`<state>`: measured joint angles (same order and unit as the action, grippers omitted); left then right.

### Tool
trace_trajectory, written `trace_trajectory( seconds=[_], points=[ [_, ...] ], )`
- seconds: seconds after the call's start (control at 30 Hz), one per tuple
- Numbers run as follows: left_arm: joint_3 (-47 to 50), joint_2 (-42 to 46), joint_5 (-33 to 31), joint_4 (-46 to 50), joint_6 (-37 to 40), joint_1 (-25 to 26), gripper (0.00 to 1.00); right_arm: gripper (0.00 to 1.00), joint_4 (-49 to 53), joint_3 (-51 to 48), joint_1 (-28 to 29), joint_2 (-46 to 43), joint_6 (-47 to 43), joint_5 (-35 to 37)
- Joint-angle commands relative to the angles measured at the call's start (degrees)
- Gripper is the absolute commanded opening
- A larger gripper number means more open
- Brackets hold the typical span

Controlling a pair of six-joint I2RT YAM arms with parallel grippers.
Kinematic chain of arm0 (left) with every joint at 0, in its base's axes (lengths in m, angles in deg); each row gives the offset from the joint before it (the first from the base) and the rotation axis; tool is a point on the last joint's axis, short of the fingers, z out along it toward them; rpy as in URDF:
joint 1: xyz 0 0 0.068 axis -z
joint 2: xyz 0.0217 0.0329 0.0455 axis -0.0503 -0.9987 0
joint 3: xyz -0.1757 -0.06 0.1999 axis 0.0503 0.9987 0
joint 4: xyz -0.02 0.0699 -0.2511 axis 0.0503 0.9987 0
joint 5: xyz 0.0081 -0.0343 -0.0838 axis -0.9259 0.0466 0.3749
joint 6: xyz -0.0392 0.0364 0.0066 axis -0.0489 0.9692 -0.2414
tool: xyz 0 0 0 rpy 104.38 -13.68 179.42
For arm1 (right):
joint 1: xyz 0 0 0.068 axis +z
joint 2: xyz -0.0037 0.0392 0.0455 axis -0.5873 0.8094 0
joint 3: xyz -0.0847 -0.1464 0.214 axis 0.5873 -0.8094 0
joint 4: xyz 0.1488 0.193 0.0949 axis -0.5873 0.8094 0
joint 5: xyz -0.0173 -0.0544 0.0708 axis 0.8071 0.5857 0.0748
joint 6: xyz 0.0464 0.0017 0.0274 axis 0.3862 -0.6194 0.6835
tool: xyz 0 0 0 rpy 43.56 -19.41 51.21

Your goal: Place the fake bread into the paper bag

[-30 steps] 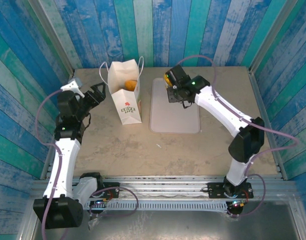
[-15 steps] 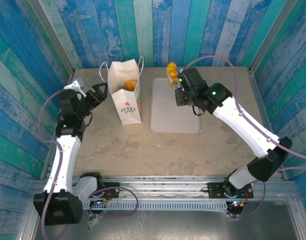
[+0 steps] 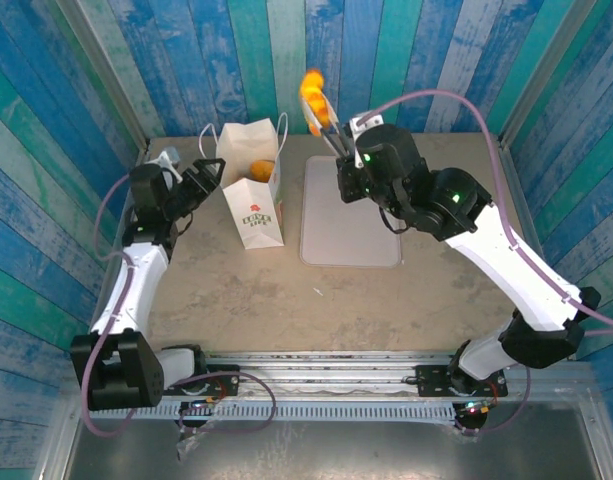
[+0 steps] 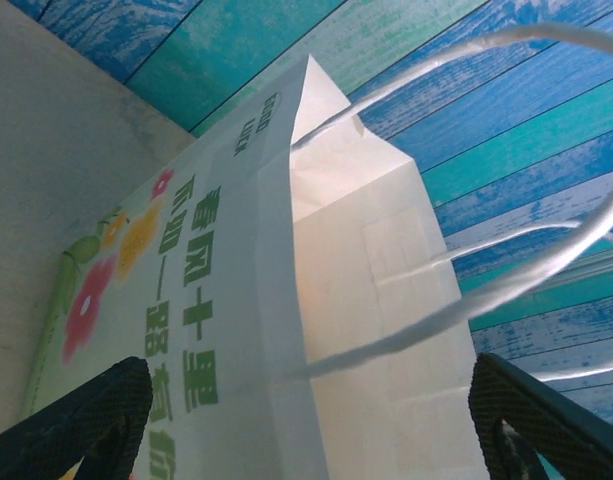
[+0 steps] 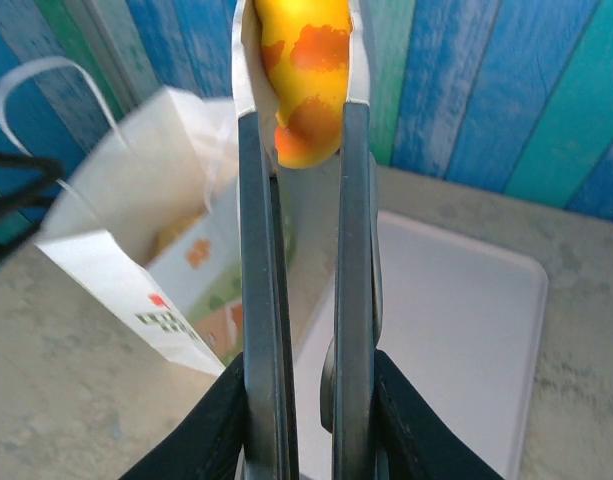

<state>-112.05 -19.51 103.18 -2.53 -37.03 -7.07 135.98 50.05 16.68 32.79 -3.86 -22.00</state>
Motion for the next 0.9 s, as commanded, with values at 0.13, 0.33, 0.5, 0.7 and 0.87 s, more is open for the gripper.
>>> trace_trajectory(
  seconds=[0.13, 0.33, 0.5, 0.7, 0.87],
  points=[
    [-0.06, -2.72, 2.39, -7.15, -4.22, -0.25, 0.73, 0.26, -4.93, 10.01, 5.92, 8.07, -4.88, 4.4],
    [0.66, -2.55, 1.99, -7.7, -4.47, -0.29, 0.62, 0.26, -4.61, 16.26, 8.58, 16.23, -5.75, 2.74],
    [0.53, -2.59, 1.91, -7.3, -3.97, -0.28, 0.52, 0.26, -2.58, 18.93, 8.69, 20.97, -4.87, 2.22],
    [1.52, -2.73, 1.17, -7.56, -3.93, -0.29, 0.42, 0.26, -0.78, 18.15, 8.64, 23.53, -3.86, 2.57],
    [1.98, -2.35, 0.5, -7.16, -3.49, -0.3, 0.35, 0.26, 1.76, 18.08, 8.55, 25.7, -2.69, 2.66]
  ],
)
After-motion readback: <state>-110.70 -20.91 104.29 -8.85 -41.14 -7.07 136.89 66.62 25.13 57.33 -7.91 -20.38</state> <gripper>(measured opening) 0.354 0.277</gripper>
